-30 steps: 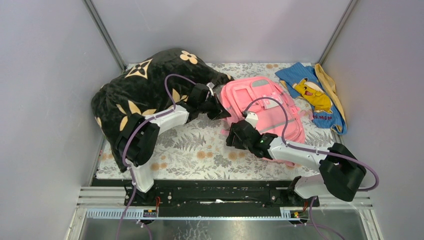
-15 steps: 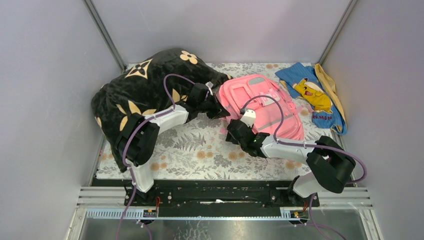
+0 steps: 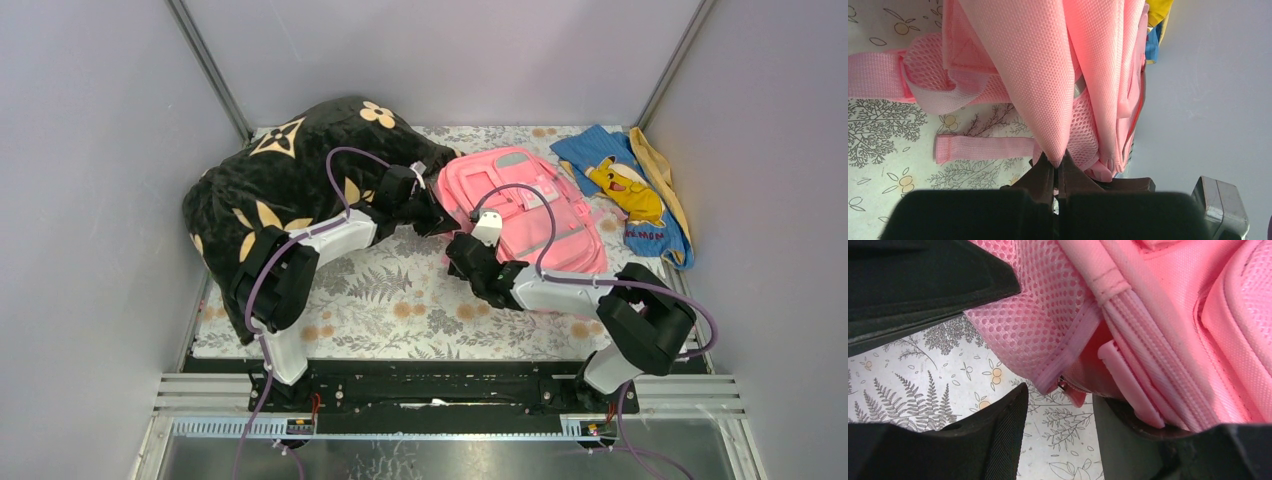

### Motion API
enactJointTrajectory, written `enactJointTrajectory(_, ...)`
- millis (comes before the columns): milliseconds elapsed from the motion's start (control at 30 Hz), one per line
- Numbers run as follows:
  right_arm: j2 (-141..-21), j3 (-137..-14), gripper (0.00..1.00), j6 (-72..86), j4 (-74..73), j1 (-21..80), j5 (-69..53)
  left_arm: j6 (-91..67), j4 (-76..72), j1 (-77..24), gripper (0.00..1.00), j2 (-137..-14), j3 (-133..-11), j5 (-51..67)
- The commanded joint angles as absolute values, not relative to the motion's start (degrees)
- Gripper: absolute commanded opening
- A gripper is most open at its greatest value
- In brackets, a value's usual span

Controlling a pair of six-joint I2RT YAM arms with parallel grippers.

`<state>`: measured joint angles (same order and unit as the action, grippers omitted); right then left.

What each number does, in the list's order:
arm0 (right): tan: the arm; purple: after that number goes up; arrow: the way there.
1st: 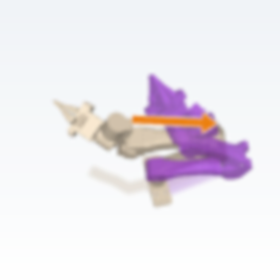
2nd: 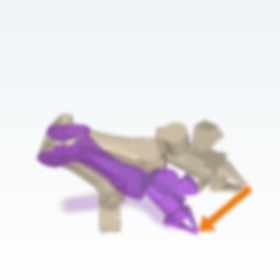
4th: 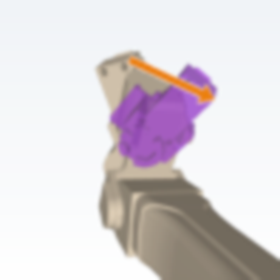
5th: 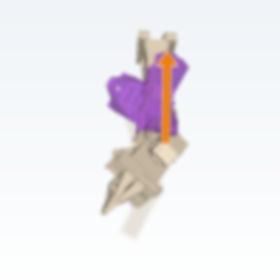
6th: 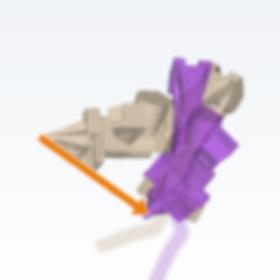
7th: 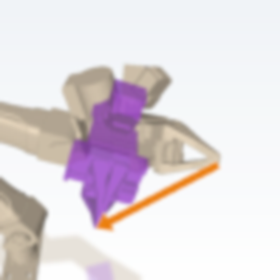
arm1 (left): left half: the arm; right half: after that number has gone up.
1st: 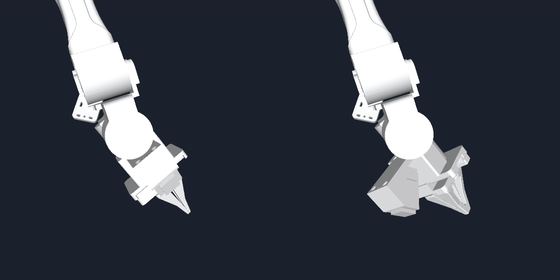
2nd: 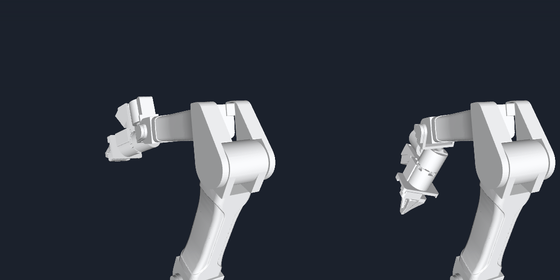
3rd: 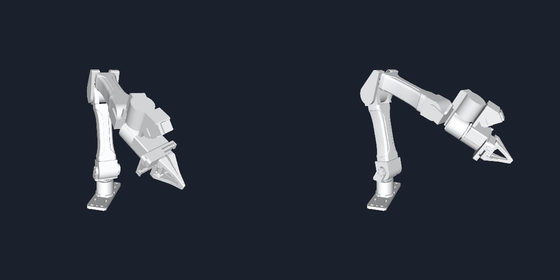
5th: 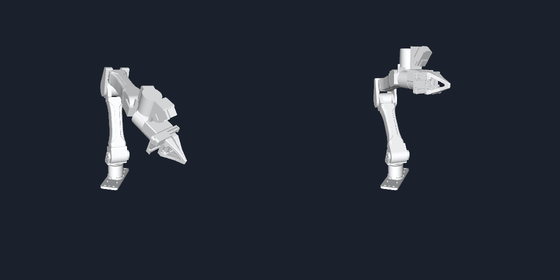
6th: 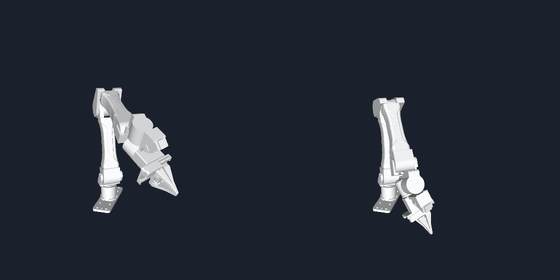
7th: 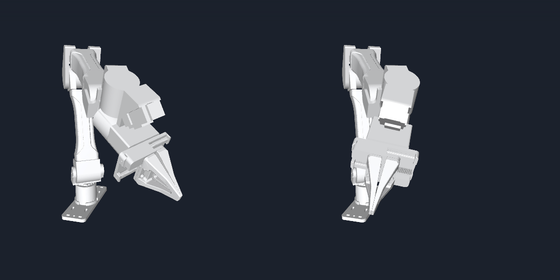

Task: Pack the student bag
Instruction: Zip the student bag at the center of the board.

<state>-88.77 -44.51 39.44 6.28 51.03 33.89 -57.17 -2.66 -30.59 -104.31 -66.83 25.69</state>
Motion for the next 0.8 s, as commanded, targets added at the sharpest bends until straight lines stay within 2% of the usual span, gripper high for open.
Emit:
enactJointTrajectory(0, -90.82, -49.51, 0.56, 35.86, 10.66, 50.48, 42.6, -58.26, -6.62, -30.83, 0.0, -103.45, -67.64, 30.43)
enactJointTrajectory(100, -91.84, -50.63, 0.47, 35.56, 9.7, 50.52, 43.85, -58.24, -6.86, -30.85, 0.0, -103.6, -67.42, 30.67)
enactJointTrajectory(200, -92.51, -50.78, 0.32, 35.63, 9.32, 50.54, 46.11, -57.61, -6.62, -30.85, 0.0, -103.98, -67.38, 30.9)
enactJointTrajectory(267, -92.81, -51.03, 0.16, 35.38, 8.9, 50.47, 46.77, -57.33, -6.53, -30.84, 0.0, -104.44, -67.28, 31.19)
enactJointTrajectory(300, -92.71, -51.02, 0.05, 35.42, 8.74, 50.51, 46.67, -57.31, -6.46, -30.85, 0.0, -104.6, -67.2, 31.24)
enactJointTrajectory(333, -92.46, -50.94, 0.0, 35.43, 8.49, 50.47, 46.47, -57.31, -6.49, -30.85, 0.0, -104.76, -67.03, 31.35)
enactJointTrajectory(500, -87.99, -49.0, 0.0, 34.49, 5.22, 50.5, 39.25, -55.81, -3.87, -28.91, 0.0, -105.72, -69.23, 30.6)
enactJointTrajectory(767, -77.37, -42.93, 0.0, 37.46, -7.2, 50.61, 26.52, -52.14, 3.36, -21.32, 0.0, -112.62, -80.68, 29.12)
